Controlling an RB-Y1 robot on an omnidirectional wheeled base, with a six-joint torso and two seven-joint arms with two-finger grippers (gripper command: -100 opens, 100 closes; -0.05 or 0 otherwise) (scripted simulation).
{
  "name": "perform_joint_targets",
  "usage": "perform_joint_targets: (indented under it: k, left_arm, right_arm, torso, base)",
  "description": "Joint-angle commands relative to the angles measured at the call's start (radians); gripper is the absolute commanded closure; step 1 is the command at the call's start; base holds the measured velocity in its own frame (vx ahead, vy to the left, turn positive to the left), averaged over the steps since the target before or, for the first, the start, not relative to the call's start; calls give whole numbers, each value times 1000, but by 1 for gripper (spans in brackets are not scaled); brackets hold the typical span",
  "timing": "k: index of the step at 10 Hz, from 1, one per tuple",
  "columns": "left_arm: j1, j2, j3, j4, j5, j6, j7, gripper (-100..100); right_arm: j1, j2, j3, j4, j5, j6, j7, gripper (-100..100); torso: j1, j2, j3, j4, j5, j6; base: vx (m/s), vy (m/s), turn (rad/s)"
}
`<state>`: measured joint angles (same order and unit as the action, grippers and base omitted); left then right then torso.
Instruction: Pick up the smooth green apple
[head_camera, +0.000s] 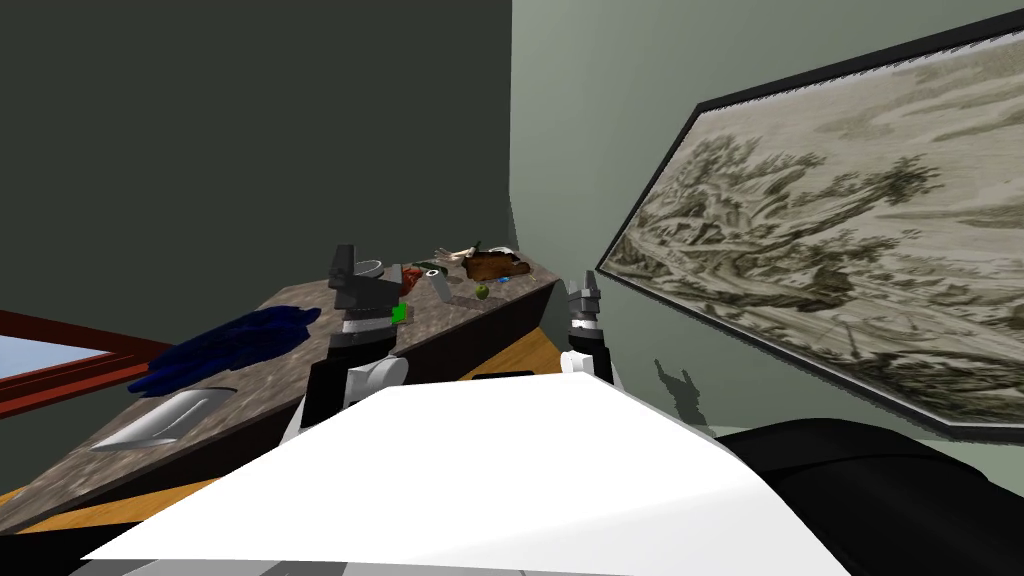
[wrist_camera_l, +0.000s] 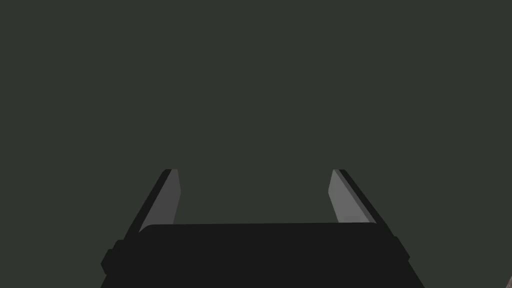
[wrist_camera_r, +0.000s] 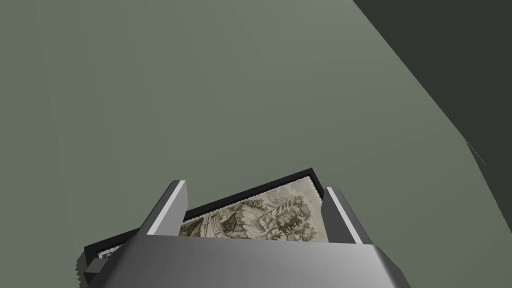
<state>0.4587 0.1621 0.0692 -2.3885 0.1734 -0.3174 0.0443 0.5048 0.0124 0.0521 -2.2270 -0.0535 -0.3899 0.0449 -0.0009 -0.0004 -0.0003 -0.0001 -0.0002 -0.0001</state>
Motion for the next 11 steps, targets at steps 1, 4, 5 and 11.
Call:
perform_joint_targets:
  k: [1,4,5,11]
  left_arm:
    - [-2,14,6,0,9,31,16,-100]
    - [-15,63,19,0,39,118,72,-100]
    - [-15,63,19,0,39,142,72,-100]
    - [-37,134,46,4,90,295,167,-100]
  right_arm:
    - [0,0,0,0,0,0,0,0]
    - [0,0,0,0,0,0,0,0]
    - [0,0,0,0,0,0,0,0]
    - [0,0,0,0,0,0,0,0]
  torso:
    - [0,0,0,0,0,0]
    - [0,0,0,0,0,0]
    - [-1,0,0,0,0,0]
    - [0,0,0,0,0,0]
  base:
    - [4,-18,32]
    - [9,-23,51]
    - [8,-22,38]
    - [9,-20,41]
